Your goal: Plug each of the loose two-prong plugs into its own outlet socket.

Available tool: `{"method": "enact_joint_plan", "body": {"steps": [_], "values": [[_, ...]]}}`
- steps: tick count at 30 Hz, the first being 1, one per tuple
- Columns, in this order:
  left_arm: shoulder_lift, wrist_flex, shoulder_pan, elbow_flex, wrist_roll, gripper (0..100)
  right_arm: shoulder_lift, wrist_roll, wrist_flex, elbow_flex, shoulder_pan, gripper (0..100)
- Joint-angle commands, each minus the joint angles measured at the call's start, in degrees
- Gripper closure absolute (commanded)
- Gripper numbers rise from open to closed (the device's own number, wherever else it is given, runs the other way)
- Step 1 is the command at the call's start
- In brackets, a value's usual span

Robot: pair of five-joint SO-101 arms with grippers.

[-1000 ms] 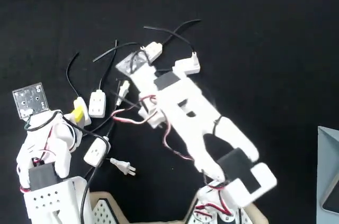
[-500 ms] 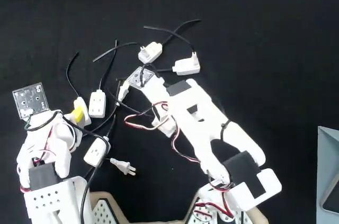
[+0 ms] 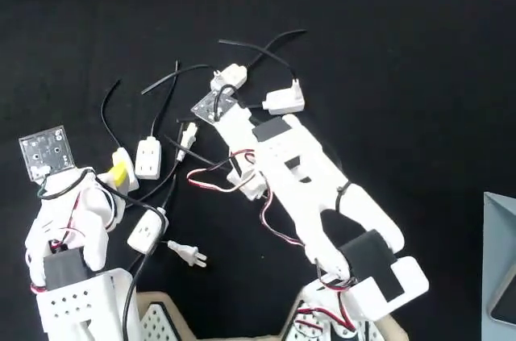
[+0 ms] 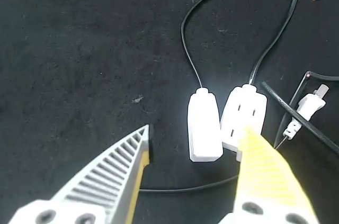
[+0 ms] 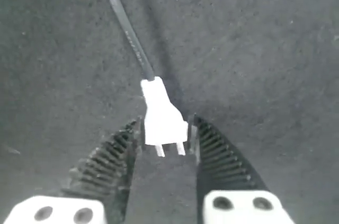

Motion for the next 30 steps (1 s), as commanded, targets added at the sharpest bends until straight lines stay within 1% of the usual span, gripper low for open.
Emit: {"method": "enact_joint_plan", "body": {"steps": [1,6,9,17,30], "values": [[-0.26,-1.23,-0.48,-0.31,0.09,73,1.89,2.55,0.18,-2.86,3.96,87.7],[-0.26,-1.23,-0.48,-0.31,0.09,73,5.49,2.46,0.18,-2.95,3.87,87.7],[-0.26,-1.23,-0.48,-0.31,0.09,73,5.85,2.29,0.09,-2.95,2.02,87.7],[-0.26,-1.23,-0.48,-0.31,0.09,73,6.20,-2.37,0.18,-2.59,-4.22,87.7],[-0.26,-1.23,-0.48,-0.31,0.09,73,8.13,-2.81,0.00,-1.45,-4.40,87.6]]}}
